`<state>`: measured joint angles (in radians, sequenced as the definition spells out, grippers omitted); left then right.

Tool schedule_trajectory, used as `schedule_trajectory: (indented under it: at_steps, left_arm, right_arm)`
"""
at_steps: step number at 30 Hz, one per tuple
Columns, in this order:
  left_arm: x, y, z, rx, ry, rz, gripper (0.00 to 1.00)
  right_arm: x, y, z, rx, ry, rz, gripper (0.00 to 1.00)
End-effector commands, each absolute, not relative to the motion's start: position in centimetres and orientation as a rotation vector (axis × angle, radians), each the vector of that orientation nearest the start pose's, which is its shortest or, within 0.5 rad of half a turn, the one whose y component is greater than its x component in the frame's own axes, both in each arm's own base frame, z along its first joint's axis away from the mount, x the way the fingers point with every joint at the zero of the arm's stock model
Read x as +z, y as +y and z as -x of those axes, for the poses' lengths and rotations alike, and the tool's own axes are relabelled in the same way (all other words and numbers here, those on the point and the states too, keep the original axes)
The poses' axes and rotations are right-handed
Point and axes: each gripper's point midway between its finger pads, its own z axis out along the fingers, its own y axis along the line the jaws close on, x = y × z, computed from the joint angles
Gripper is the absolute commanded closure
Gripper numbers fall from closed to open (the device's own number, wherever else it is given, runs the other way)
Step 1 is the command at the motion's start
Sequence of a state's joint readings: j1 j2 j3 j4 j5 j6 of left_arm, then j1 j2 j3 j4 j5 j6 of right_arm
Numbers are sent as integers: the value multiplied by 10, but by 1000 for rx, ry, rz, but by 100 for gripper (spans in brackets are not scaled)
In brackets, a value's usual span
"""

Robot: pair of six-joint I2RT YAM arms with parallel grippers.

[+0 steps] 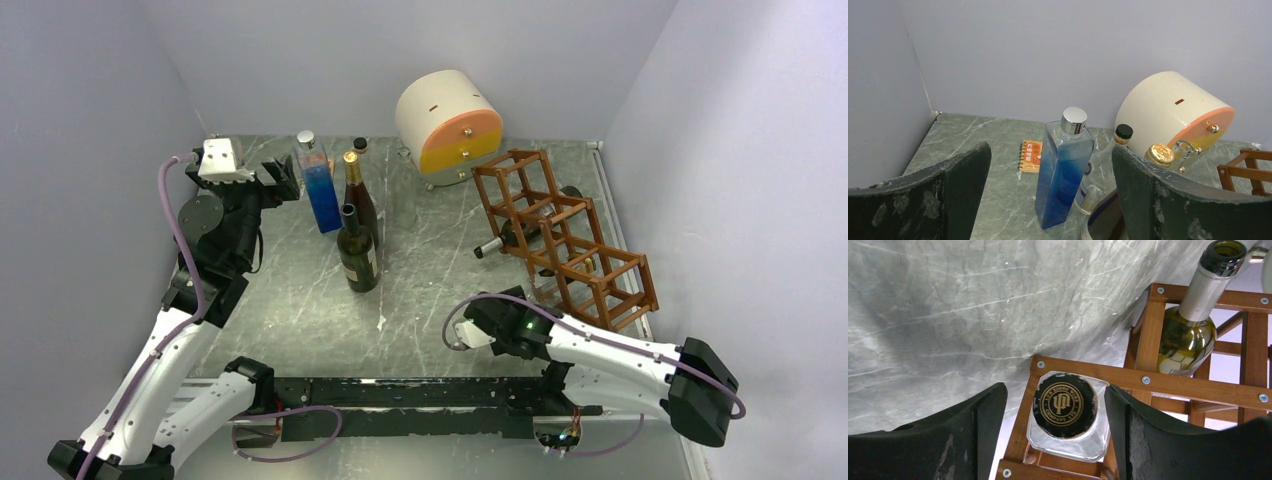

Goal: Take the wine bottle off the wine rack

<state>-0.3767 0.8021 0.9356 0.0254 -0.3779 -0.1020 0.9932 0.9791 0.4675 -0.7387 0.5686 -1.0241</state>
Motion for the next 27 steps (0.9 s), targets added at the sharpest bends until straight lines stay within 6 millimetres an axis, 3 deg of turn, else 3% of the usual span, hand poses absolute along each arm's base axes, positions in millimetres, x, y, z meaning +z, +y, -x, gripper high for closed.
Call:
schedule_trajectory:
  at_steps: [1,15,27]
  left_arm:
    - [405,-62,-311,-164,1383,121,6]
    - [405,-63,-310,-162,1382,118,6]
    - [403,-65,-312,-162,1391,111,6]
  right_arm:
    - [74,60,-204,-909,1491,2190,27]
    - [72,69,-215,-936,1435,2185,39]
    - [73,67,-212,-939,1390,2226,76]
